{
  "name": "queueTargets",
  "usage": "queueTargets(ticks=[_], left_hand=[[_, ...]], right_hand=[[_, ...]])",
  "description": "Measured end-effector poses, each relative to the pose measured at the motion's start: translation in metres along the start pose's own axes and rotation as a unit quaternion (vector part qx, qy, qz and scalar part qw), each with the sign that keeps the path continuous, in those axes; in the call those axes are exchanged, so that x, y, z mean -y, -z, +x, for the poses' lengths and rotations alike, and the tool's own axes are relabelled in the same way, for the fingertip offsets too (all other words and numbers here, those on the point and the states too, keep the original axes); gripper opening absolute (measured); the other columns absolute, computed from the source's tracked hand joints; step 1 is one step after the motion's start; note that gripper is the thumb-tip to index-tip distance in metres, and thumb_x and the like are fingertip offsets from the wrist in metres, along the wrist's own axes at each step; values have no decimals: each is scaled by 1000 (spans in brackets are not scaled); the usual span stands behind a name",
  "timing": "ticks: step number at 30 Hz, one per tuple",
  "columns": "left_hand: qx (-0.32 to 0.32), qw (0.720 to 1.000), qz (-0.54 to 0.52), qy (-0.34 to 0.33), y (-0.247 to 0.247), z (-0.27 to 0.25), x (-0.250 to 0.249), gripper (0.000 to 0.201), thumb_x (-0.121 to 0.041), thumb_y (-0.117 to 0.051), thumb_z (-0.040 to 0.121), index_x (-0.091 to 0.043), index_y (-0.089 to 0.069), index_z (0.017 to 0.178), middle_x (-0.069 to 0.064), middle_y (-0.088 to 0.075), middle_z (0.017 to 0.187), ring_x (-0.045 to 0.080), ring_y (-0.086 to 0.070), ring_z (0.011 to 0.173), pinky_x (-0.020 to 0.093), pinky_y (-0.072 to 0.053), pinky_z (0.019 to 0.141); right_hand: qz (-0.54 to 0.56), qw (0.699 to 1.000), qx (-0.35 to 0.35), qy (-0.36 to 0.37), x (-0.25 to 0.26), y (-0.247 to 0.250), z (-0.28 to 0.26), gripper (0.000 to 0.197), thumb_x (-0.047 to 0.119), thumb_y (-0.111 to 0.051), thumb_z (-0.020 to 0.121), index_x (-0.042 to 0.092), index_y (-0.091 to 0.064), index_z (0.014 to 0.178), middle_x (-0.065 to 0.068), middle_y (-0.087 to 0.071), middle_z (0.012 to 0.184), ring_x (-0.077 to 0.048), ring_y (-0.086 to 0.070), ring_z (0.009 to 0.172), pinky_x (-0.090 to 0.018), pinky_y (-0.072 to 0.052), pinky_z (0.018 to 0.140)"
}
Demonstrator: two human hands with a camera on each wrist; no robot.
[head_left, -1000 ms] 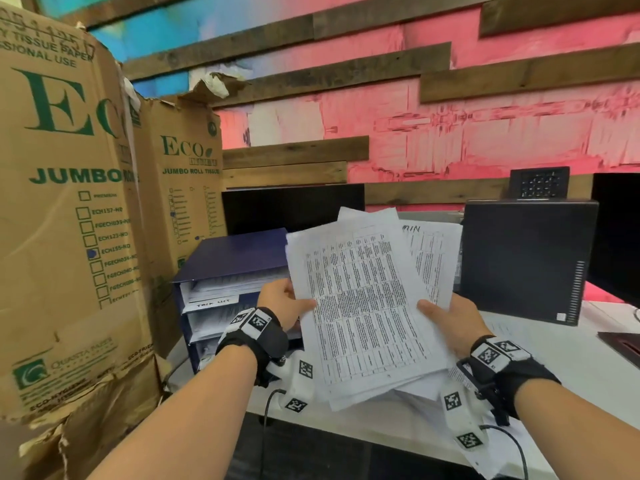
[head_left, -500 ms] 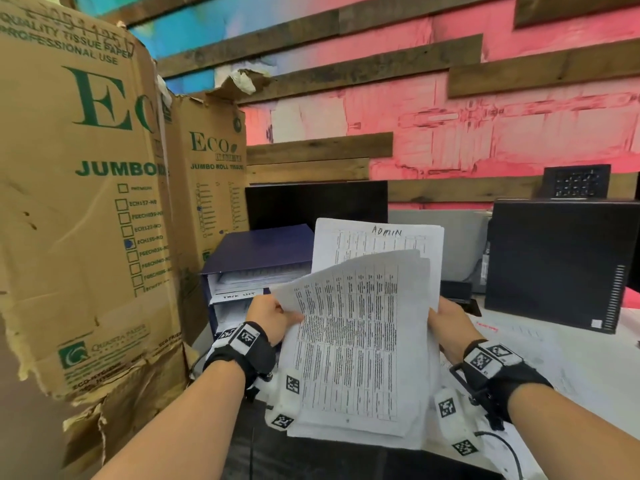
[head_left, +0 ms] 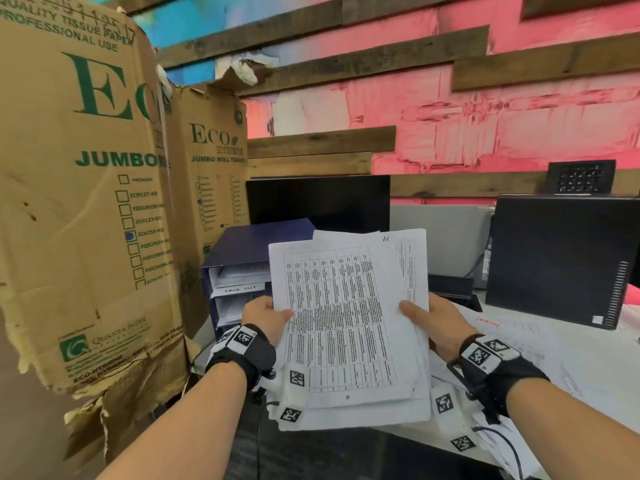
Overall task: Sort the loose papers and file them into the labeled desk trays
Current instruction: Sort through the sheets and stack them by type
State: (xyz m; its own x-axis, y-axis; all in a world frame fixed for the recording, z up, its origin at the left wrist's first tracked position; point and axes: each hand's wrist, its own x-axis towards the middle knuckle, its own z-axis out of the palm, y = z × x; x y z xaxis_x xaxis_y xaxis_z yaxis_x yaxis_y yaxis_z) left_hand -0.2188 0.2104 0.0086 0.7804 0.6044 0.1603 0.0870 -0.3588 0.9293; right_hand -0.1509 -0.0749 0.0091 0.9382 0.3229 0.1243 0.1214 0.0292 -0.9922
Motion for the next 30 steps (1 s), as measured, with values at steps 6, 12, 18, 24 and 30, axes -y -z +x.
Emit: queueTargets(ticks=[6, 12, 18, 24, 30], left_hand=[[-12, 1000, -16, 13, 4, 3, -2, 15, -10, -64, 85, 3, -62, 92, 20, -68, 95, 32, -65, 85, 42, -55, 79], [-2, 1000, 24, 13, 24, 0, 4, 12, -6, -63, 86, -5, -65, 98, 8, -66, 93, 24, -59, 83, 31, -48, 77], [72, 997, 36, -3, 20, -14, -2, 11, -1, -60, 86, -11, -64, 89, 3, -65, 82, 18, -61, 74, 20, -43, 54], [91, 996, 16, 5, 10, -14, -6, 13, -2, -63, 85, -13, -65, 78, 4, -70, 83, 22, -66, 80, 24, -50, 65], [97, 994, -46, 19, -2, -16, -10, 2, -7, -66, 82, -8, -66, 84, 13, -72, 91, 33, -69, 88, 51, -55, 84]], right_hand=[[-88, 996, -6, 13, -4, 13, 3, 25, 9, -65, 86, 27, -66, 103, -1, -71, 110, -22, -68, 100, -50, -52, 92], [-52, 993, -100, 24, -7, 25, 4, 29, 4, -61, 89, 13, -63, 116, -5, -68, 111, -23, -66, 98, -45, -51, 92], [-9, 988, -152, 32, -4, 25, 8, 33, 5, -60, 89, 11, -61, 122, -7, -66, 118, -26, -64, 102, -48, -49, 95], [-16, 991, -129, 39, 0, 20, 3, 30, 4, -59, 90, 14, -62, 118, -5, -67, 115, -24, -64, 102, -48, -49, 96], [-16, 997, -71, 34, -8, 17, 2, 24, 7, -64, 87, 18, -66, 109, -6, -70, 109, -28, -67, 100, -52, -50, 92]])
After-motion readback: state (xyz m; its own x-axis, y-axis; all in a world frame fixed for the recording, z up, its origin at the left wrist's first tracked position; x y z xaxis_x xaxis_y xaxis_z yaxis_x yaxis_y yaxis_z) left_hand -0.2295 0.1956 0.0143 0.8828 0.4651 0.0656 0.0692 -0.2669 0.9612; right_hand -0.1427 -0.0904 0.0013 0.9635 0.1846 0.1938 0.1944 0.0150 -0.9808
